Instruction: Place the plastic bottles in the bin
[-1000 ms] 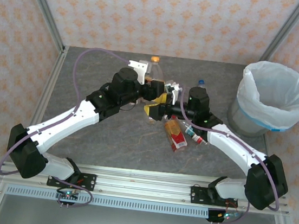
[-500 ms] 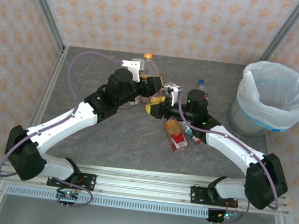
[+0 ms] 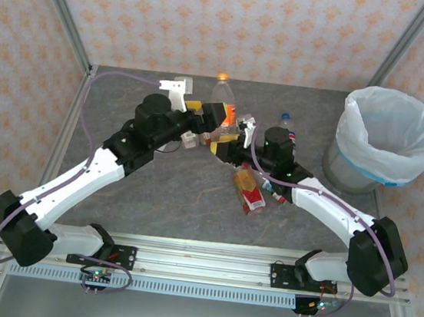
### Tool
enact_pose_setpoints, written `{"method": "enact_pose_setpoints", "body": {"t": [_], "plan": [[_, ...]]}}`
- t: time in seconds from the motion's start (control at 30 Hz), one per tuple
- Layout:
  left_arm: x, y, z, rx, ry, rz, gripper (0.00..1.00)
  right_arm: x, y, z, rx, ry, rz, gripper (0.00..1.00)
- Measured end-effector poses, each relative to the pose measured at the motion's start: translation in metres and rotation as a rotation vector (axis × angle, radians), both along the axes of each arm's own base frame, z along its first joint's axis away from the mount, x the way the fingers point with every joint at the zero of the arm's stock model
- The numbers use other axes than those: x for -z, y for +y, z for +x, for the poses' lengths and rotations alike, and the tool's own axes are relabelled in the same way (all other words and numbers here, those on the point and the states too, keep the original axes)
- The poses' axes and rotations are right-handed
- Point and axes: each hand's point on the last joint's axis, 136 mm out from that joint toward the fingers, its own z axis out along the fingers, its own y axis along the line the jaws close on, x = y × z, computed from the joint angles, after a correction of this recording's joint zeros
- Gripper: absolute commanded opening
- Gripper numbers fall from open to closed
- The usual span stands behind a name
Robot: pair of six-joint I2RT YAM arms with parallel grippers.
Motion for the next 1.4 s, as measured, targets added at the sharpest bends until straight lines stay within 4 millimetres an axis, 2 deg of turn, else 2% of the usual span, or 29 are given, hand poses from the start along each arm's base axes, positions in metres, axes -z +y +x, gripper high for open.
{"method": "enact_pose_setpoints", "body": {"t": [0.13,0.2,0.3,0.37,0.53,0.7,0.77,0.93,1.13,1.3,1.37,1.4], "plan": [[-0.016,0.014,-0.008,-0.041,-0.035,-0.019,1.0,0.0,-0.028,0.018,0.12,0.008,-0.028,0.34],[-0.013,0.025,-0.008,-0.094,-0.031,-0.01,1.0,-0.005,-0.048,0.026,0.185,0.006,-0.036,0.34],[0.01,0.045,-0.002,-0.202,0.012,0.032,1.0,-0.017,-0.08,0.033,0.284,-0.007,-0.058,0.35],[0.034,0.06,0.004,-0.275,0.062,0.065,1.0,-0.029,-0.099,0.036,0.345,-0.028,-0.071,0.35],[0.093,0.098,0.02,-0.435,0.202,0.138,1.0,-0.076,-0.16,0.048,0.555,-0.11,-0.098,0.36],[0.138,0.102,0.02,-0.455,0.283,0.201,1.0,-0.126,-0.232,0.061,0.817,-0.195,-0.15,0.36],[0.146,0.102,0.022,-0.455,0.299,0.215,1.0,-0.144,-0.261,0.064,0.927,-0.231,-0.178,0.36],[0.148,0.101,0.022,-0.453,0.302,0.222,1.0,-0.172,-0.322,0.067,1.159,-0.291,-0.255,0.37],[0.152,0.101,0.023,-0.453,0.31,0.23,1.0,-0.166,-0.388,0.067,1.407,-0.277,-0.37,0.39],[0.16,0.102,0.022,-0.453,0.335,0.251,1.0,-0.143,-0.429,0.071,1.523,-0.232,-0.449,0.45],[0.162,0.102,0.022,-0.453,0.34,0.256,1.0,-0.13,-0.441,0.076,1.548,-0.2,-0.481,0.55],[0.163,0.102,0.022,-0.453,0.342,0.258,1.0,-0.121,-0.447,0.079,1.559,-0.179,-0.493,0.65]]}}
